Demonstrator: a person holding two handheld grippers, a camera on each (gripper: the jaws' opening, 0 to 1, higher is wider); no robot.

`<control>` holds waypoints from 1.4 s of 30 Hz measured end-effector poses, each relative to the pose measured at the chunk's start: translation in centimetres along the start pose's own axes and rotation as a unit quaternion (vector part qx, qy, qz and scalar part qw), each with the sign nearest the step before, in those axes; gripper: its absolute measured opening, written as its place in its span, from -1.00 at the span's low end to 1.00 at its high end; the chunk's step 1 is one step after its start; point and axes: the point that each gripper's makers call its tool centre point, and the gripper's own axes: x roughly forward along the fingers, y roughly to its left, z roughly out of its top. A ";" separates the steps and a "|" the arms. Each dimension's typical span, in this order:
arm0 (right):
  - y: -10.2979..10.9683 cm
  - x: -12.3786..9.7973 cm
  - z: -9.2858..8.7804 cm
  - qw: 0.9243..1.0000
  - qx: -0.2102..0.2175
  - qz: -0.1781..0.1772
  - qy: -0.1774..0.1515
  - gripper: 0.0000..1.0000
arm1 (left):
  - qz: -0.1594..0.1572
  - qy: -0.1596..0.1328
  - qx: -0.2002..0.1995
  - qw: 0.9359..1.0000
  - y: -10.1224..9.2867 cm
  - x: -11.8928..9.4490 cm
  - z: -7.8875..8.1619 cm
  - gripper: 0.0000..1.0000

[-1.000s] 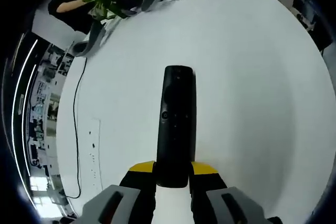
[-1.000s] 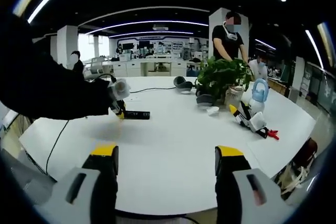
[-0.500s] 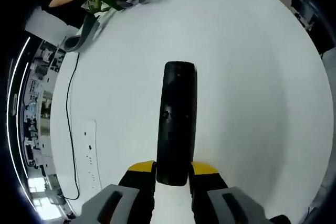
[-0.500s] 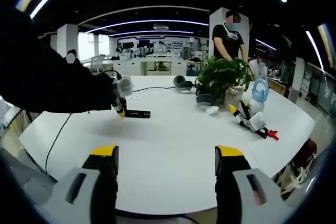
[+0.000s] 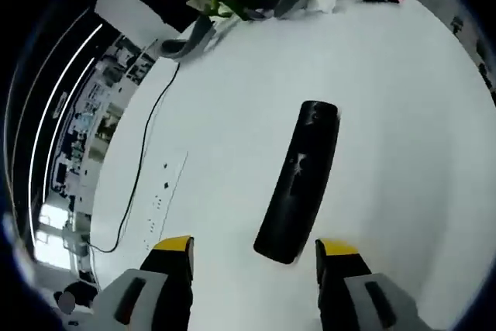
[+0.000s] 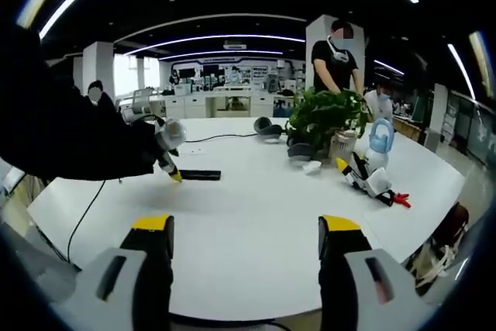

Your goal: Press the specified remote control buttons in sequence, fully releasing each button before pressing the next.

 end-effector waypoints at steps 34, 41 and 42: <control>0.3 -0.8 2.4 0.997 0.041 0.024 -0.067 0.93 | 0.094 -0.250 -0.231 0.936 -9.0 -22.2 -8.6 1.00; 0.9 -0.9 2.8 0.996 0.045 0.036 -0.070 1.00 | 0.124 -0.288 -0.294 0.903 -11.7 -27.6 -10.4 1.00; 1.0 -0.9 2.8 0.996 0.046 0.039 -0.070 1.00 | 0.125 -0.287 -0.295 0.903 -12.1 -28.0 -10.7 1.00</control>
